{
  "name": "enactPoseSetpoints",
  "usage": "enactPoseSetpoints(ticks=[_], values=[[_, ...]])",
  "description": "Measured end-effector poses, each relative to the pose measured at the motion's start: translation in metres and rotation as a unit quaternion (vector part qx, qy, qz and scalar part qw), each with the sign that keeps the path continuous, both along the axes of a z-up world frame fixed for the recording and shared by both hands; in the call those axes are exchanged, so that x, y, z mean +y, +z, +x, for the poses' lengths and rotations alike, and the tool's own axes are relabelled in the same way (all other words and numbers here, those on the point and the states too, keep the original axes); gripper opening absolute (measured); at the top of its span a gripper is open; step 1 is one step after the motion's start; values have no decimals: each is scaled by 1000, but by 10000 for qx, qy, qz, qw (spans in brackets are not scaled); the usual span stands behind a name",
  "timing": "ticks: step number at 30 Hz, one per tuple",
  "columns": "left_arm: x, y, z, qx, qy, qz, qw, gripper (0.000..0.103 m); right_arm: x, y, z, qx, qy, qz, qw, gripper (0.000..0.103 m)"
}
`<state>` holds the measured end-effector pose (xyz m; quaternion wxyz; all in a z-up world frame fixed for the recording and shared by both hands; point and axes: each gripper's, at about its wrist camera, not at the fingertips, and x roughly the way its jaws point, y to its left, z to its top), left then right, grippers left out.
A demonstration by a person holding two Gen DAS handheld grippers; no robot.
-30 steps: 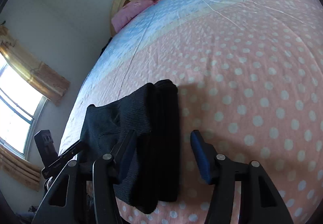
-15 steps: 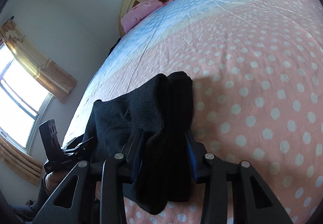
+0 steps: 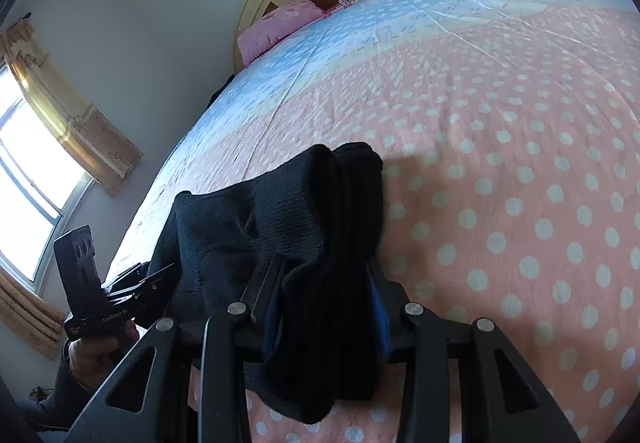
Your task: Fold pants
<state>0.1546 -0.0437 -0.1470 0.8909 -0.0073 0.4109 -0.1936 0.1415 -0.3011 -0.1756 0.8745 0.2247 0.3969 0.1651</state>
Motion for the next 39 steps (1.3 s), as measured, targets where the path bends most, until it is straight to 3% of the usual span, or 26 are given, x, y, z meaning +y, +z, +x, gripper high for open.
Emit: enactPoseSetpoints(ticks=[7,12,14,23,32,39], values=[[-5,3,-1,-11,-148,-125,9998,55,7,5,-7,-164,-126,-268,9994,35],[-5,9,-6,-167,-207,-110,9996,29,17,20,-17,-345,-168,-443,9983,28],[-4,12,-8,-184,-193,-128,9996,26,20,27,-20,-425,-181,-423,9980,27],[15,42,-26,-496,-175,-203,9984,23,57,60,-4,-584,356,-561,9961,26],[65,69,-31,-734,259,-196,9968,23,111,79,42,-665,920,-429,9926,25],[108,83,-37,-890,620,34,9941,23,166,91,79,-721,1393,-503,9863,25]])
